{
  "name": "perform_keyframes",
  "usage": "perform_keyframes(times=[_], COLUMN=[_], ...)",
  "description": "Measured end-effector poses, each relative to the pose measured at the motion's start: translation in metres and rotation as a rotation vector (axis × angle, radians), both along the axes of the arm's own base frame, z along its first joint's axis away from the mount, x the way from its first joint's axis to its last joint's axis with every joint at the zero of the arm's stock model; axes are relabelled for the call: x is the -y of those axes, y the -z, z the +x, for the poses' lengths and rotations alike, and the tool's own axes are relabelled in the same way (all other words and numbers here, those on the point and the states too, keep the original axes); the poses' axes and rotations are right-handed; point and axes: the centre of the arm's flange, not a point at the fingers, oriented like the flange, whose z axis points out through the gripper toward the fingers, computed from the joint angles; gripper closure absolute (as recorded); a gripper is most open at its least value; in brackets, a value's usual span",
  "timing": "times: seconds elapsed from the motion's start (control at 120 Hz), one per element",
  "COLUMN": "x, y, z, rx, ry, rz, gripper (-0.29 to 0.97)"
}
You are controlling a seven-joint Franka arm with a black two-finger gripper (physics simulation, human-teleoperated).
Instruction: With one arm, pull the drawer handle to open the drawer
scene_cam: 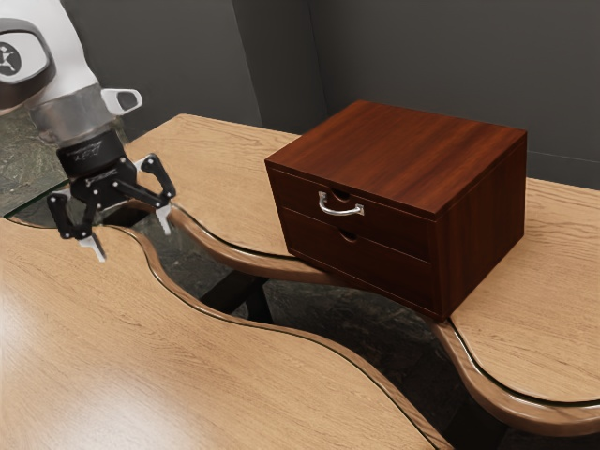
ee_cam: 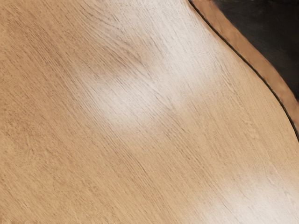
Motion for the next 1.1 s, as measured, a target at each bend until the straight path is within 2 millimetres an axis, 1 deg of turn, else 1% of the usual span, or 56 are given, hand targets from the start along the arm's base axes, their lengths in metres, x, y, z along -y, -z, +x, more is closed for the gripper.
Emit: perform_keyframes(times=[0.025, 0.075, 0.108, 0.167, 0.2, 0.283, 0.342, 0.408, 0.55, 0.625, 0.775, 0.817, 0.858, 0.917, 0.967, 1.008, 1.05, 1.1], x=[0.001, -0.004, 0.000, 0.018, 0.027, 0.077, 0.093, 0.098, 0.095, 0.097, 0.106, 0.112, 0.123, 0.148, 0.170, 0.182, 0.183, 0.170], y=[0.001, 0.003, 0.004, 0.002, 0.001, -0.001, 0.007, 0.014, 0.020, 0.028, 0.036, 0.044, 0.048, 0.052, 0.053, 0.053, 0.051, 0.054], z=[-0.002, -0.008, -0.009, -0.003, 0.004, 0.027, 0.046, 0.062, 0.087, 0.100, 0.116, 0.122, 0.127, 0.135, 0.137, 0.138, 0.138, 0.140], rx=[-0.021, -0.060, -0.086, -0.090, -0.068, -0.011, 0.033, 0.087, 0.207, 0.237, 0.273, 0.273, 0.279, 0.290, 0.301, 0.308, 0.316, 0.313], ry=[-0.012, -0.052, -0.060, -0.080, -0.116, -0.159, -0.223, -0.318, -0.510, -0.576, -0.666, -0.678, -0.682, -0.670, -0.657, -0.655, -0.670, -0.710], rz=[0.003, 0.024, 0.059, 0.100, 0.122, 0.226, 0.268, 0.299, 0.310, 0.311, 0.300, 0.299, 0.295, 0.285, 0.274, 0.266, 0.258, 0.259], gripper=[0.02, 0.02, 0.02, 0.03, 0.03, 0.04, 0.04, 0.04, 0.04, 0.04, 0.04, 0.04, 0.04, 0.04, 0.04, 0.04, 0.04, 0.05])
